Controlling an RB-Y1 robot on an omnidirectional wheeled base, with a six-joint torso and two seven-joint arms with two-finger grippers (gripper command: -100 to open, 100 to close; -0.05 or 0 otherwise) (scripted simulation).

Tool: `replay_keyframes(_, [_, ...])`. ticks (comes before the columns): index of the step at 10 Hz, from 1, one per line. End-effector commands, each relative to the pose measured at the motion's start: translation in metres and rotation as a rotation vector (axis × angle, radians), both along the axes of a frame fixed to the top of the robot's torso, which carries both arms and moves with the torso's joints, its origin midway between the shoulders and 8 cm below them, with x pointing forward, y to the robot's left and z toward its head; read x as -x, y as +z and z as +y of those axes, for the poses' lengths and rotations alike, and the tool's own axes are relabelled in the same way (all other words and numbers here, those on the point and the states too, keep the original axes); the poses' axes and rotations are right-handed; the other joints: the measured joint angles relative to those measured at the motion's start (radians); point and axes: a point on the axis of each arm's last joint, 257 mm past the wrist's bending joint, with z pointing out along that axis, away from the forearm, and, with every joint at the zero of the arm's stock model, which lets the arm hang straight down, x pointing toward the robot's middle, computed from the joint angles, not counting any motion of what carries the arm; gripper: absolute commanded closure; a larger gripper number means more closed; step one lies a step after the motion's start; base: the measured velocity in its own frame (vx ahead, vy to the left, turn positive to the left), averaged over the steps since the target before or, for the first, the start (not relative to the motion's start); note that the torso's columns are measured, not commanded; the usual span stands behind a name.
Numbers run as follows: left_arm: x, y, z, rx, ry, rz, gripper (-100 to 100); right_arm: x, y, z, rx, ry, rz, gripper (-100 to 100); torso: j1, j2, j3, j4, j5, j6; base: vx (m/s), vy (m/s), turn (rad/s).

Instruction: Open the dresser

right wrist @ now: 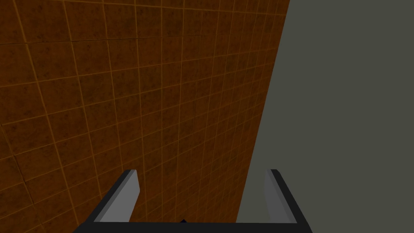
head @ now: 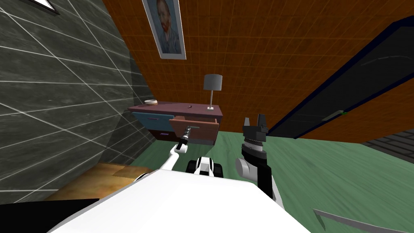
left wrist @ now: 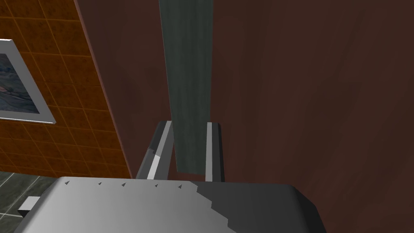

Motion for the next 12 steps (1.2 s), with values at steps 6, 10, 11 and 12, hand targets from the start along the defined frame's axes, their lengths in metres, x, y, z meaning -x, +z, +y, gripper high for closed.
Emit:
replay_keyframes(6, [-0.024,0.019,-0.008,0.001,-0.018,0.003,-100,0.000,0.000,0.000,0.000,0.000,0.000,0,0.001,0.001,0.001,0.001,0.000,-0.002,-0.120,0.005,0.010])
replay_keyframes(10, [-0.053,0.047,-0.010,0.001,-0.024,0.003,-100,0.000,0.000,0.000,0.000,0.000,0.000,0,0.001,0.005,0.003,0.002,0.000,-0.001,-0.057,-0.006,0.015])
replay_keyframes(11, [-0.058,0.052,-0.010,0.001,-0.025,0.003,-100,0.000,0.000,0.000,0.000,0.000,0.000,0,0.001,0.005,0.004,0.002,0.000,-0.002,-0.082,-0.009,0.015])
replay_keyframes(12, [-0.053,0.046,-0.011,0.001,-0.024,0.006,-100,0.000,0.000,0.000,0.000,0.000,0.000,0,0.000,0.006,0.004,0.004,-0.001,-0.002,-0.032,-0.003,0.000])
